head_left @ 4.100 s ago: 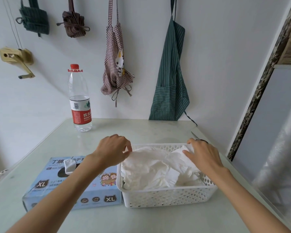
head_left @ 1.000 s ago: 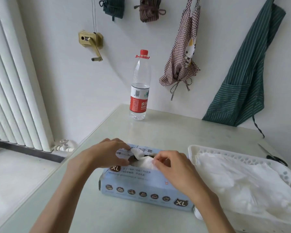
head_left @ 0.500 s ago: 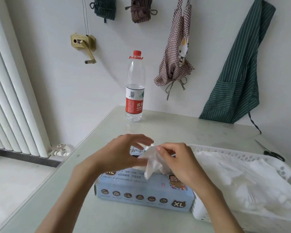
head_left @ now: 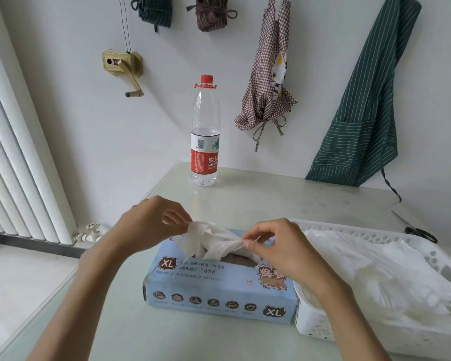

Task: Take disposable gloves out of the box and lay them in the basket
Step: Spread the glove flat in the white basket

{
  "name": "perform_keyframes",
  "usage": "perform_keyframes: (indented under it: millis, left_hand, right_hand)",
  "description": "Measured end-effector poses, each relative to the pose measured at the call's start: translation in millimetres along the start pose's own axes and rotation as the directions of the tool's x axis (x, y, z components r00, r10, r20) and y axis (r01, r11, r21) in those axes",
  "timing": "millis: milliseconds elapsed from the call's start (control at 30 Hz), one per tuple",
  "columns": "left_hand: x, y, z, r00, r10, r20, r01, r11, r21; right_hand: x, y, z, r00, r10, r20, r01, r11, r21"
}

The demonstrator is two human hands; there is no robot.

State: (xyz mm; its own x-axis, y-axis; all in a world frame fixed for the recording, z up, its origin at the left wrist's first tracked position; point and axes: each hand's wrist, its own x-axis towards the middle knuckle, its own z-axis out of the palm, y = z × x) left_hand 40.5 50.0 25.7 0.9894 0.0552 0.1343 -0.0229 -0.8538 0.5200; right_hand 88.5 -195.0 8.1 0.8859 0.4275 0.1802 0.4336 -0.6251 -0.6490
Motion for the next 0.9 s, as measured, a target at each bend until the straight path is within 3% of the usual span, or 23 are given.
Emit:
perform_keyframes:
  millis: [133,233,300,400,467,600,667,767,900]
  left_hand:
    - [-1.6,8.1,-6.1,0.988,0.133,-0.073,-0.139,0.986,-0.088]
    - [-5.3,32.4,3.4,0.969,0.246,0.037,-0.238,0.958,-0.158]
    - [-3.0,37.4,16.6,0.967,0.236,0.095,-0.236,0.972,-0.015]
    - [3.7,31.4,24.4,0.979,0.203,0.021,-0.204,0.973,0.103]
    - [6.5,25.7,23.3,0.982,0.186,-0.020,-0.186,0.982,0.013]
    - [3.9,21.9,15.8,0.972,0.173,-0.158,-0.193,0.973,-0.126]
    - [2.5,22.5,11.9,0.960,0.174,-0.220,-0.216,0.958,-0.187]
    - [3.1,18.3,7.5,0.959,0.157,-0.236,-0.218,0.942,-0.257]
    - [3.8,1.8,5.1,0.975,0.146,-0.170,-0.194,0.928,-0.317]
  right_hand:
    - [1.9,0.2,1.7,0.999,0.004,-0.041,0.000,0.995,0.097]
    - [2.2,-4.2,6.2,0.999,0.011,-0.042,-0.005,0.990,0.140]
    - [1.0,-7.9,5.6,0.999,0.000,-0.032,0.005,0.985,0.170]
    - [1.6,-11.7,3.1,0.995,-0.027,-0.098,0.048,0.973,0.225]
    - [2.6,-12.6,1.0,0.991,-0.022,-0.132,0.053,0.969,0.240]
    - [-1.0,-8.9,4.5,0.999,0.006,0.038,-0.011,0.993,0.121]
    - [-0.9,-9.3,4.0,0.998,-0.019,-0.057,0.024,0.997,0.072]
    - [0.4,-13.2,-5.1,0.976,-0.079,-0.204,0.129,0.960,0.247]
    - [-0.4,-15.1,-18.1,0.976,-0.124,-0.181,0.187,0.902,0.390]
